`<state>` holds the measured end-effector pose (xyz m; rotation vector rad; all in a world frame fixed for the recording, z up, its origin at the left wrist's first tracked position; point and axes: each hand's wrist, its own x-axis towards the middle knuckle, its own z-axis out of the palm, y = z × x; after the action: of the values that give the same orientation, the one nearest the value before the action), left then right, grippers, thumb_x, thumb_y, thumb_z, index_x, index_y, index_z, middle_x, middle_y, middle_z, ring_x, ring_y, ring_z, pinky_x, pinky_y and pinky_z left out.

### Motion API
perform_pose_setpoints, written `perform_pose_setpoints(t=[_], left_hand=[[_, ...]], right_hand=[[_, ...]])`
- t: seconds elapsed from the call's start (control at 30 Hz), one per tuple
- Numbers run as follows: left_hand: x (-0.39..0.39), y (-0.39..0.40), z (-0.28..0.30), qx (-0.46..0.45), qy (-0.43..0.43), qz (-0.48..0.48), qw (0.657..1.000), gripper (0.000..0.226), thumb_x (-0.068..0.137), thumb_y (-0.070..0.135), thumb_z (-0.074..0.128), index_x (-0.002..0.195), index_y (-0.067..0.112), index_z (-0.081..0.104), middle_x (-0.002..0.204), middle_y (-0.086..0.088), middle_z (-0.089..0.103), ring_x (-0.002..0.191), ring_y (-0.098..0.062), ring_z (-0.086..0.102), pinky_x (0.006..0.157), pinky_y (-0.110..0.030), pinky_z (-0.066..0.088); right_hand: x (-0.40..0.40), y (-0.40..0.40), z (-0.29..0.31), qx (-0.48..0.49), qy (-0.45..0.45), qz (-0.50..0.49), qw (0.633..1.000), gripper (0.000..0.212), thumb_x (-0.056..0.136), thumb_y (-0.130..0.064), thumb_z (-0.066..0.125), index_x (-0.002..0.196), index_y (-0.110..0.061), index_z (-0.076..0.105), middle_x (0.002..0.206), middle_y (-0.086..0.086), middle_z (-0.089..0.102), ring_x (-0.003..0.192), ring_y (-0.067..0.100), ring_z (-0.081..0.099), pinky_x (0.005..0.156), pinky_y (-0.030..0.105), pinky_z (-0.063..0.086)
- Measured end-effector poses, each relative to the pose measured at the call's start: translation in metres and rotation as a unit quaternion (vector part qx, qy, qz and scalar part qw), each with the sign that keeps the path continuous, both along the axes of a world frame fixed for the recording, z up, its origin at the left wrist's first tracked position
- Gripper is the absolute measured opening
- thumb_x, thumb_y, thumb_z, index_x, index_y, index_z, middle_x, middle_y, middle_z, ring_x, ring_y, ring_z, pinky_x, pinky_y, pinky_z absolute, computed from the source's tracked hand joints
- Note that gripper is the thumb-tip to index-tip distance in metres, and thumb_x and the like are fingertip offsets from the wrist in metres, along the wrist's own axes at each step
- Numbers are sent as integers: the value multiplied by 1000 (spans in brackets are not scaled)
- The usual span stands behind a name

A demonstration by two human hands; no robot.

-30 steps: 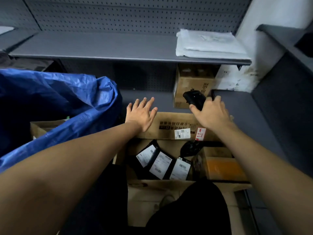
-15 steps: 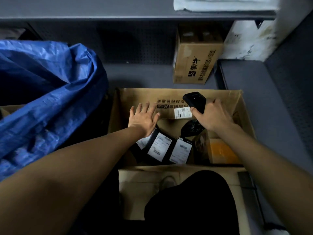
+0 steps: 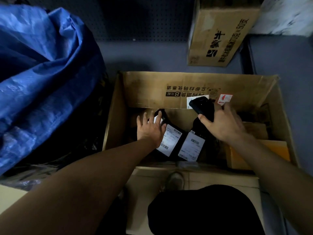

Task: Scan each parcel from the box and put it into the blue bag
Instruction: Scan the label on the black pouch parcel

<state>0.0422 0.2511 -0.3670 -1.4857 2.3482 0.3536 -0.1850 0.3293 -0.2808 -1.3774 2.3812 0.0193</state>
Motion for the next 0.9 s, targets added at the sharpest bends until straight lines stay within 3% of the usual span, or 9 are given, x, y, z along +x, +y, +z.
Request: perform_pose_setpoints(t=[0.13,0.33,0.53,0.7,0.9], left_hand=[[0,1,-27,8,-23,-29,999,62,103,54,9,157,28,-6,166,-4,6,151,-33,3,120,-55,4],[-17,-19,-55,-20,-59,-202,977,61,105,48,19,158,28,-6,166,-8,3,151,-34,3,119,-53,6],[-32,-44,-83,-46,-116,-400,908,72,103,30,43,158,27,-4,164,-17,5,149,-41,7,120,-56,4],[-55,-64,-103,-60,-181,-523,831,93,95,34,61,157,27,-9,164,-17,1,149,-42,7,118,-57,1],[-71,-66,-129,-52,-179,-620,762,95,88,19,71,157,24,6,163,-16,12,147,-42,15,118,-59,12]], right_hand=[[-2,-1,-18,9,-12,-1,1000,78,92,-69,40,145,-12,38,143,19,36,130,37,39,103,50,42],[-9,0,-38,12,-23,-10,1000,80,93,-68,42,148,-11,35,150,16,29,133,35,36,106,50,40],[-22,8,-51,7,-24,-28,999,79,92,-68,44,149,-13,34,144,16,34,127,33,39,102,46,43],[-27,13,-59,2,-24,-35,999,76,92,-67,44,147,-14,37,136,16,39,122,31,44,98,45,46],[-25,14,-69,-5,-22,-36,999,79,90,-71,41,147,-17,38,132,13,42,118,29,48,93,40,49]])
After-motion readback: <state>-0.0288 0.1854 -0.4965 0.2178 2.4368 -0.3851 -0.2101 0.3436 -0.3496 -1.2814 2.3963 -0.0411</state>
